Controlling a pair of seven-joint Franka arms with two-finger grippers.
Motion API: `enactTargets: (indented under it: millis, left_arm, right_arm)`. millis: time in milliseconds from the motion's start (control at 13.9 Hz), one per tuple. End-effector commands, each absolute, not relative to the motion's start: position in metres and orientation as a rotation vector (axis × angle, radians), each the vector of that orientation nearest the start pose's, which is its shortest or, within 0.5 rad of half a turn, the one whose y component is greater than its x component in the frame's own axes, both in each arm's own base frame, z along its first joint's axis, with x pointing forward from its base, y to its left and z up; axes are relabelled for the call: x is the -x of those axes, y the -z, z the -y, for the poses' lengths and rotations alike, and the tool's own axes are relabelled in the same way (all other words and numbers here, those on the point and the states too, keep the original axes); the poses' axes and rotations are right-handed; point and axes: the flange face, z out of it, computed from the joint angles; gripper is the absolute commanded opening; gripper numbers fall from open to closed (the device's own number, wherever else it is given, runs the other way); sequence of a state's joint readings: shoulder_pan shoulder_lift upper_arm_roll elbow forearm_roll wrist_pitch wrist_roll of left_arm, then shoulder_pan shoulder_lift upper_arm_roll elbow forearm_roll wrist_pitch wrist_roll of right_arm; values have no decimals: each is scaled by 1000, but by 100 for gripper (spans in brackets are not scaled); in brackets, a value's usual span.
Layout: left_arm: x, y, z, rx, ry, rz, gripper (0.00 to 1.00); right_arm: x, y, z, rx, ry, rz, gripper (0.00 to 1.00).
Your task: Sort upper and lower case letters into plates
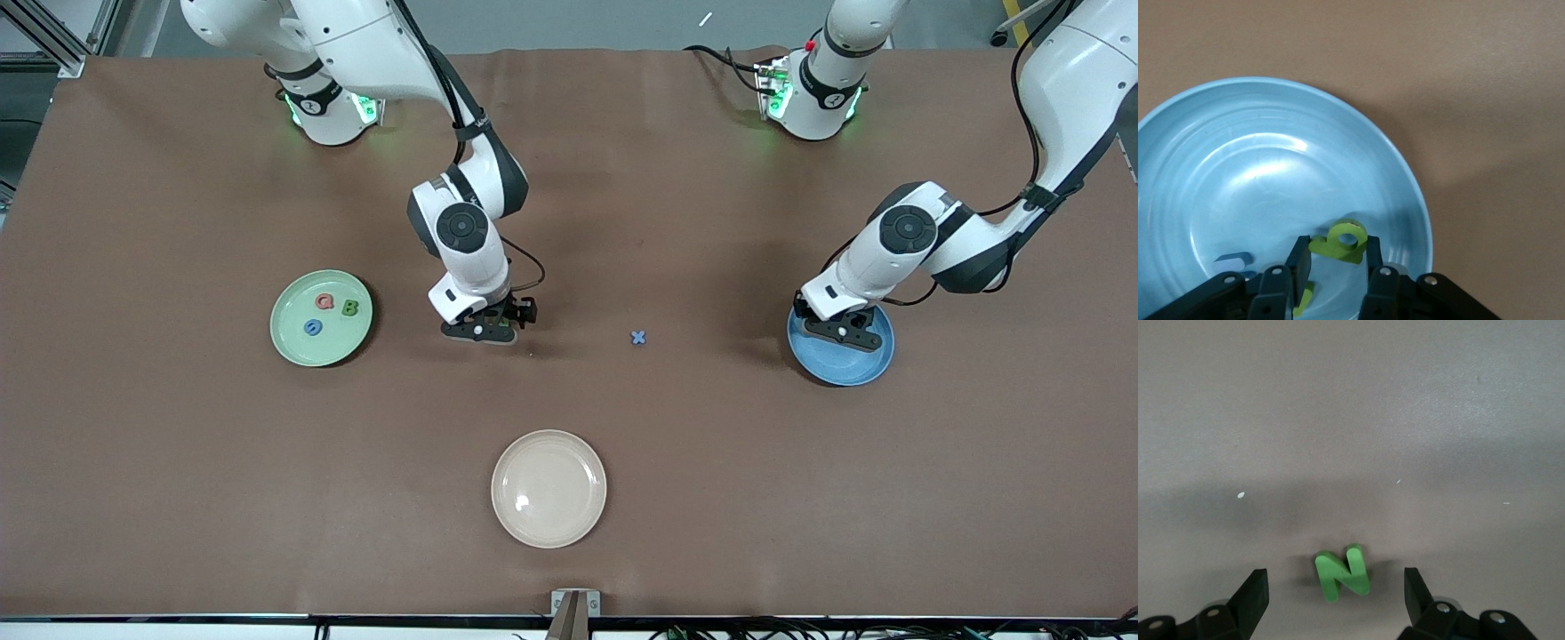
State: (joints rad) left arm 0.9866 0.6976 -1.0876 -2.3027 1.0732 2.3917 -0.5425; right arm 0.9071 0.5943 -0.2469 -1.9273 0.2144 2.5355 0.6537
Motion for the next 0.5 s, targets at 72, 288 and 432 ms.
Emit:
enactTargets:
  millis: [72, 288, 432]
  left_arm:
    - [-501, -190, 78, 3035, 64, -554, 23]
    - [-502, -189, 76, 3035, 61, -548, 28]
    - [-502, -189, 76, 3033, 61, -550, 48]
  right_arm:
    - [-493, -182, -391, 3122, 76, -200, 86]
    - [-491, -180, -391, 3125, 71, -199, 82]
    - [-491, -179, -389, 3127, 68, -202, 76]
